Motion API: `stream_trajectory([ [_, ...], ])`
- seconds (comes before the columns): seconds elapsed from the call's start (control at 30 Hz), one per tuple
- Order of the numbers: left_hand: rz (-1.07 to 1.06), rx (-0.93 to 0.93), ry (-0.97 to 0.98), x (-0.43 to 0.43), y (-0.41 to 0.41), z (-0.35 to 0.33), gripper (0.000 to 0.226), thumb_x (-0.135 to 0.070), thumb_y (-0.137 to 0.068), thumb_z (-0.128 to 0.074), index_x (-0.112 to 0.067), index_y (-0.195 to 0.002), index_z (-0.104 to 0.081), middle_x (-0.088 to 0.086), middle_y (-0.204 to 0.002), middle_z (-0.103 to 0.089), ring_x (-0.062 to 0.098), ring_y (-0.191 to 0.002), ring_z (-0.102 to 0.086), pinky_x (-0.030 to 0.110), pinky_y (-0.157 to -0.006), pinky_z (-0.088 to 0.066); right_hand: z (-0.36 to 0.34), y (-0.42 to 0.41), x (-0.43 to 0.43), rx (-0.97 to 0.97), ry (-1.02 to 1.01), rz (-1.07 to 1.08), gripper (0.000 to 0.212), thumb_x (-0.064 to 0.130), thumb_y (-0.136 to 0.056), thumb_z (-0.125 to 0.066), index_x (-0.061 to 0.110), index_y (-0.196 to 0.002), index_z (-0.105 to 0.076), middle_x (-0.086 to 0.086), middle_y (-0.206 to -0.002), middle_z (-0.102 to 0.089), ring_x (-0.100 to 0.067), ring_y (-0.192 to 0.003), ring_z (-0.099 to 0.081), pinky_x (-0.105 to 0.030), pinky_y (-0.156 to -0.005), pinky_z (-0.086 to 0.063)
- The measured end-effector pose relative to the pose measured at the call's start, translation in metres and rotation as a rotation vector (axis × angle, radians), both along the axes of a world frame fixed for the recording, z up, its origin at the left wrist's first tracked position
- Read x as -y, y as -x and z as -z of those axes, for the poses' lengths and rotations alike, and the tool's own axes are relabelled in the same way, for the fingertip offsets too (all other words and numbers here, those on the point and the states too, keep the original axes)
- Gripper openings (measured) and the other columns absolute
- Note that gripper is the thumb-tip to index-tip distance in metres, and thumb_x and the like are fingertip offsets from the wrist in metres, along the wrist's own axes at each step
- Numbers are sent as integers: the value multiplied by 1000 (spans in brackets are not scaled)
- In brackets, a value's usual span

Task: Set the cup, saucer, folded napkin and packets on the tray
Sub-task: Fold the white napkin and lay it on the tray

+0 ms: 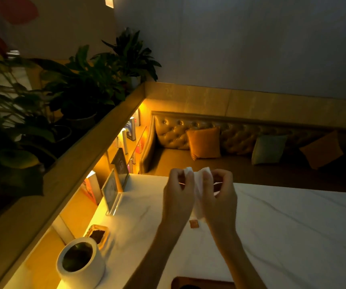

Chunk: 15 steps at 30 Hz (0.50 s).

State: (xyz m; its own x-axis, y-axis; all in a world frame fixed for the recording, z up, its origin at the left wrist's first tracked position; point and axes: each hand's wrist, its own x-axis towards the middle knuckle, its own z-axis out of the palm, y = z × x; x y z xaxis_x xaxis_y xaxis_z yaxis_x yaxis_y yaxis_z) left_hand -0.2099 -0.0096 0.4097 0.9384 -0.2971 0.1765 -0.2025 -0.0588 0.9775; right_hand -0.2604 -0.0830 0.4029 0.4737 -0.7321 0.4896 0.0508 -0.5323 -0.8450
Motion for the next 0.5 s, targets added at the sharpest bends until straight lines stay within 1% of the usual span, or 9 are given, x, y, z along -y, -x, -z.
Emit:
stream_trajectory([
  [0.03,-8,22,-3,-4,2,0,14,-39,-97,-50,-28,-105,-54,-19,-85,-61,-10,-79,-61,7,-59,-49,3,-4,-11,28,-8,-29,19,52,-88,-54,36,-98,-49,19,-83,-63,-1,-76,-65,-14,-58,-53],
  [0.1,-30,65,-18,-12,3,-1,13,-38,-96,-52,-29,-105,-57,-23,-88,-62,-10,-80,-61,2,-61,-47,8,-8,-27,71,-23,-60,17,45,-88,-55,33,-100,-52,22,-87,-63,-3,-79,-66,-18,-65,-57],
  [0.13,-41,75,-20,-16,3,-1,10,-36,-96,-53,-31,-103,-57,-25,-88,-61,-10,-82,-60,2,-63,-46,10,-10,-31,88,-33,-68,18,43,-87,-56,31,-100,-53,21,-88,-63,-5,-80,-66,-21,-66,-58],
  [0.2,-65,88,-21,-21,3,0,8,-32,-95,-55,-34,-103,-57,-27,-89,-60,-10,-84,-58,3,-66,-44,12,-11,-35,116,-54,-82,19,43,-87,-58,30,-101,-54,20,-90,-65,-5,-82,-67,-23,-68,-59],
  [0.27,-104,101,-19,-25,4,2,12,-31,-94,-58,-30,-106,-62,-26,-88,-59,-12,-82,-57,-1,-64,-44,13,-11,-35,143,-66,-56,20,46,-87,-59,32,-101,-55,17,-91,-66,-4,-84,-66,-23,-69,-59],
  [0.33,-150,120,-24,-25,6,3,19,-28,-94,-60,-22,-111,-66,-23,-89,-60,-12,-80,-56,-7,-66,-41,13,-10,-33,165,-78,-7,20,48,-85,-59,35,-100,-55,15,-92,-67,-6,-85,-66,-24,-69,-59],
  [0.43,-149,140,1,-22,10,1,22,-26,-93,-61,-17,-112,-68,-17,-96,-63,-10,-83,-58,-7,-70,-42,14,-10,-29,177,-68,-8,17,44,-86,-62,35,-98,-56,16,-92,-67,-5,-86,-66,-22,-69,-59],
  [0.5,-135,146,24,-21,13,-1,22,-26,-92,-61,-18,-111,-69,-15,-98,-65,-6,-86,-61,0,-74,-47,14,-9,-29,176,-76,-22,15,40,-87,-63,32,-99,-57,17,-93,-67,-4,-88,-66,-22,-70,-59],
])
